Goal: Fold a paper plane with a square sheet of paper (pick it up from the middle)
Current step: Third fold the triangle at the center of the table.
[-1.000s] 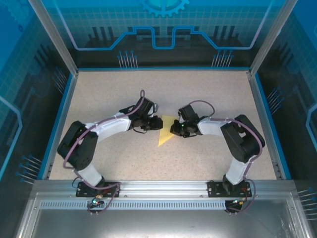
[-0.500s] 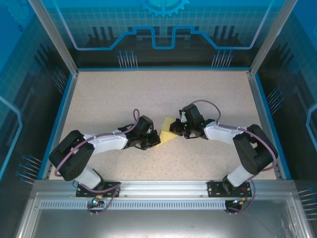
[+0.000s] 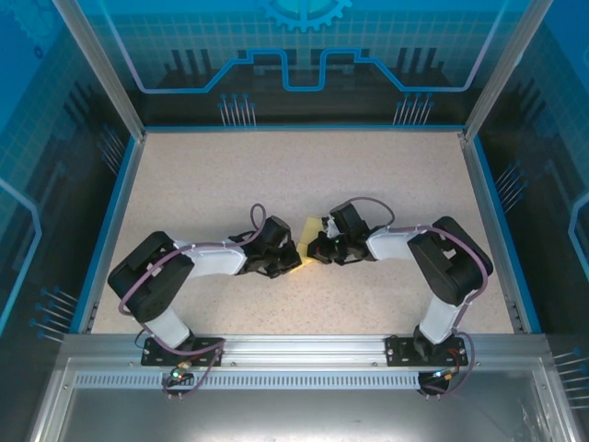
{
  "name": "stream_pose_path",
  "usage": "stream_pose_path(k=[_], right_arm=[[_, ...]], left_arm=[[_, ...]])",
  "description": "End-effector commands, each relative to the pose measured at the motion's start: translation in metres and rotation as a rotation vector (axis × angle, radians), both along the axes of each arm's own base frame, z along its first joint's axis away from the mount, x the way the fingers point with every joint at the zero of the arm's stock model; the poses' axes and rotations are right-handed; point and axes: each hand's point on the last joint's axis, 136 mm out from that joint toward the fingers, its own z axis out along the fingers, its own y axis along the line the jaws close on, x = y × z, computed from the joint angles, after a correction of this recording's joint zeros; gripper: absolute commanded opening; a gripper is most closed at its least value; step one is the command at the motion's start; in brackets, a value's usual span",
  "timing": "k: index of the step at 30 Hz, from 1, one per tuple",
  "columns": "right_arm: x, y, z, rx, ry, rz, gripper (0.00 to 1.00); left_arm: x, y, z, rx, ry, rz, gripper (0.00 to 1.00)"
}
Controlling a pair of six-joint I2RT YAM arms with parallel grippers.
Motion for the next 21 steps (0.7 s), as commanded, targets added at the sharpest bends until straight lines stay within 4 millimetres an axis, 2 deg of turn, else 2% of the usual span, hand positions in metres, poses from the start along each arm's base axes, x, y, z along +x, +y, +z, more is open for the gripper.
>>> stream_pose_path(k=[1, 8, 11, 15, 21], right_arm=[[-0.002, 0.015, 0.004, 0.052, 0.008, 0.04, 0.0], [-0.009, 0.011, -0.009, 0.03, 0.041, 0.047, 0.0], [-0.012, 0.003, -0.018, -0.012, 0.047, 0.047, 0.0], [-0.01, -0.019, -0.03, -0.058, 0.059, 0.005, 0.0], [0.002, -0.058, -0.028, -0.075, 0.053, -0.105, 0.0]], left_arm=[[-0.002, 0.003, -0.006, 0.033, 0.012, 0.01, 0.0], [-0.007, 0.009, -0.015, 0.061, 0.038, 0.018, 0.0], [-0.007, 0.01, -0.014, 0.069, 0.038, 0.015, 0.0], [-0.008, 0.015, -0.016, 0.104, 0.049, 0.014, 0.0], [-0.008, 0.016, -0.014, 0.113, 0.044, 0.009, 0.0]])
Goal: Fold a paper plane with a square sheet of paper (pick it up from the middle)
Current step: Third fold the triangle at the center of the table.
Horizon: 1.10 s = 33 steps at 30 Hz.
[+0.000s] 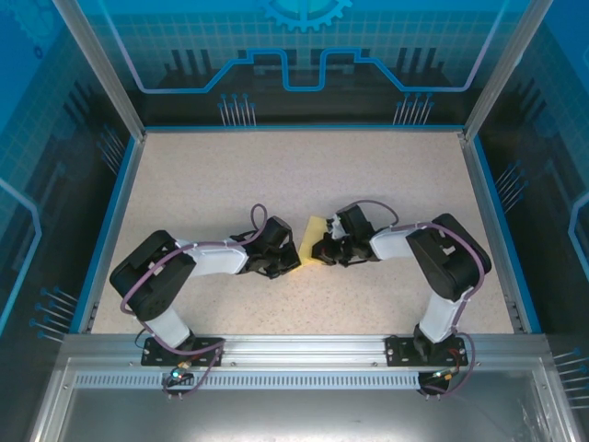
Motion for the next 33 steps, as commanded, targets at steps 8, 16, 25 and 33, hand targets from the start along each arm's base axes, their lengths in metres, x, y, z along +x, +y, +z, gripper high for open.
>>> stream_pose_path(k=[8, 16, 25, 33], right_arm=[[0.016, -0.028, 0.026, -0.042, -0.066, -0.064, 0.0], [0.006, 0.019, 0.038, -0.025, -0.086, 0.064, 0.0], [0.006, 0.013, -0.004, -0.068, 0.006, 0.042, 0.0], [0.007, 0.001, -0.008, -0.075, 0.011, 0.029, 0.0]], left_arm=[[0.002, 0.0, 0.003, 0.052, -0.009, -0.049, 0.0], [0.004, -0.005, 0.004, 0.056, -0.005, -0.074, 0.0], [-0.002, 0.002, -0.007, 0.088, 0.038, -0.059, 0.0], [-0.008, 0.006, -0.018, 0.12, 0.086, -0.066, 0.0]])
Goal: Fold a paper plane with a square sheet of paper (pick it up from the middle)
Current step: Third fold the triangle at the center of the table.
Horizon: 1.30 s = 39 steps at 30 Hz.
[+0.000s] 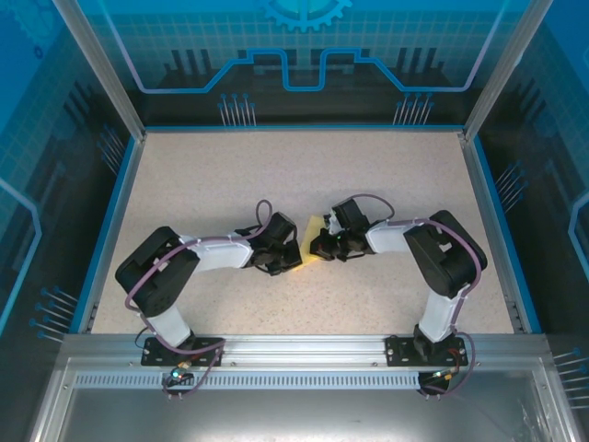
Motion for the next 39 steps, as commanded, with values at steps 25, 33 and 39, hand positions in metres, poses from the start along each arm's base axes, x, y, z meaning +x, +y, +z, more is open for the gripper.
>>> stream_pose_path(k=[25, 33, 39], right_arm=[[-0.047, 0.013, -0.011, -0.018, 0.108, -0.027, 0.0], [-0.036, -0.02, -0.027, -0.108, 0.11, -0.12, 0.0], [-0.023, -0.044, -0.025, -0.109, 0.06, -0.16, 0.0]], left_arm=[[-0.019, 0.014, -0.028, 0.093, 0.102, -0.003, 0.0], [-0.032, 0.03, -0.041, 0.179, 0.189, 0.023, 0.0], [-0.045, 0.046, -0.05, 0.244, 0.239, 0.03, 0.0]])
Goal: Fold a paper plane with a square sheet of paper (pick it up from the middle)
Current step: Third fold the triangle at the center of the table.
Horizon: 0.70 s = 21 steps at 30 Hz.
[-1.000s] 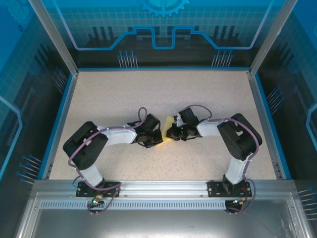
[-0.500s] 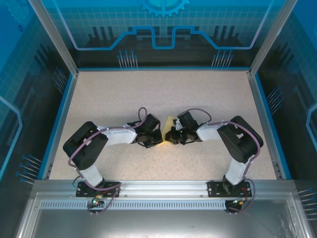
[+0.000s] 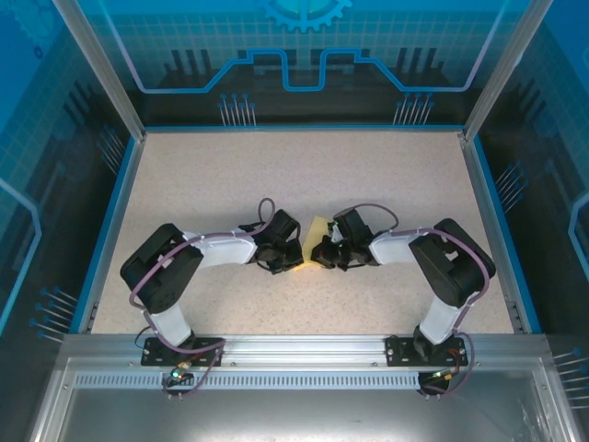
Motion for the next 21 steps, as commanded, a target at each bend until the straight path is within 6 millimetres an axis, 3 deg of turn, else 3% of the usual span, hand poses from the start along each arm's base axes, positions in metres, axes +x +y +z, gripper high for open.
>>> stream_pose_path(k=[1, 9, 14, 18, 20, 21], right_arm=[[0.0, -0.04, -0.022, -0.113, 0.021, -0.071, 0.0], [0.018, -0.076, -0.017, -0.083, -0.003, -0.149, 0.0], [0.033, -0.083, 0.007, -0.063, -0.058, -0.158, 0.0], [0.039, -0.08, 0.036, -0.035, -0.114, -0.126, 0.0], [0.036, -0.077, 0.044, -0.018, -0.126, -0.107, 0.0], [0.033, -0.076, 0.047, -0.011, -0.125, -0.1, 0.05]], left_arm=[[-0.047, 0.048, -0.049, 0.221, 0.199, 0.024, 0.0], [-0.048, 0.047, -0.05, 0.215, 0.203, 0.016, 0.0], [-0.039, 0.036, -0.04, 0.173, 0.157, -0.02, 0.0], [-0.018, 0.01, -0.008, 0.075, 0.052, -0.094, 0.0], [-0.004, -0.007, 0.018, 0.016, -0.021, -0.138, 0.06], [0.003, -0.014, 0.031, -0.01, -0.06, -0.155, 0.1]])
